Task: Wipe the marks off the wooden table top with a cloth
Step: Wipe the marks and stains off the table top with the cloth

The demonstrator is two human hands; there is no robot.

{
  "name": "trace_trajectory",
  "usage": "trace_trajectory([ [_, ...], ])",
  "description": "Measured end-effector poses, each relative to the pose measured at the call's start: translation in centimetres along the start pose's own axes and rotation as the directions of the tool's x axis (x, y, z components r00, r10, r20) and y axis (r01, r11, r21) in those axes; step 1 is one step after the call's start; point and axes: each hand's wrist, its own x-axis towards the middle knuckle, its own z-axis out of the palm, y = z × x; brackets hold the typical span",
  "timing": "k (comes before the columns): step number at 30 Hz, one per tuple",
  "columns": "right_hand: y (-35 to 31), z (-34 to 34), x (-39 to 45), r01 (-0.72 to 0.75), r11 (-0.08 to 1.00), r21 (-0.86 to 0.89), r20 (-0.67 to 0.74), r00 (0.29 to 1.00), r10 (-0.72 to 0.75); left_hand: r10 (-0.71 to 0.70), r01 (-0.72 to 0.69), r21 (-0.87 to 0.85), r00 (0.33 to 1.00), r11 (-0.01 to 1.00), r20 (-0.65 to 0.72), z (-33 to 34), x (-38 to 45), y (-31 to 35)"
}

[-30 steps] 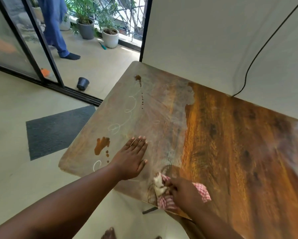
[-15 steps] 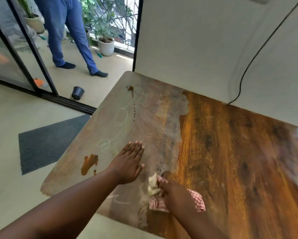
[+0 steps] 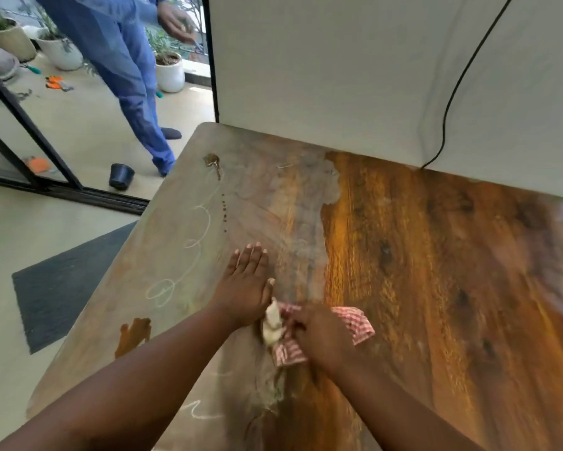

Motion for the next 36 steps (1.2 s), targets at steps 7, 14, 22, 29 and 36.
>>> trace_trajectory([
  [7, 5.3, -2.0, -2.1, -0.201, 0.978, 0.058, 0.043, 0.979, 0.199, 0.06, -0.06, -0.026, 0.998, 0.998, -0.003, 0.5, 5.0, -1.0],
  [14, 2.3, -1.4, 6.3, -0.195, 0.979, 0.055, -0.16, 0.966, 0.201, 0.107, -0.107, -0.061, 0.994, 0.992, -0.007, 0.5, 9.7, -1.8],
  [22, 5.9, -2.2, 3.1, -0.275, 0.947, 0.167, -0.176, 0.937, 0.303, 0.172, -0.173, -0.049, 0.985, 0.984, -0.036, -0.2, 14.9, -2.4],
  [29, 3.4, -2.7, 11.5, -0.201, 0.971, 0.129, -0.239, 0.944, 0.227, 0.177, -0.183, -0.068, 0.981, 0.981, -0.085, -1.1, 19.5, -1.6],
  [36, 7.5, -4.4, 7.7, -0.226, 0.957, 0.18, -0.153, 0.955, 0.254, 0.213, -0.212, 0.015, 0.971, 0.977, -0.105, -1.6, 23.0, -3.3],
])
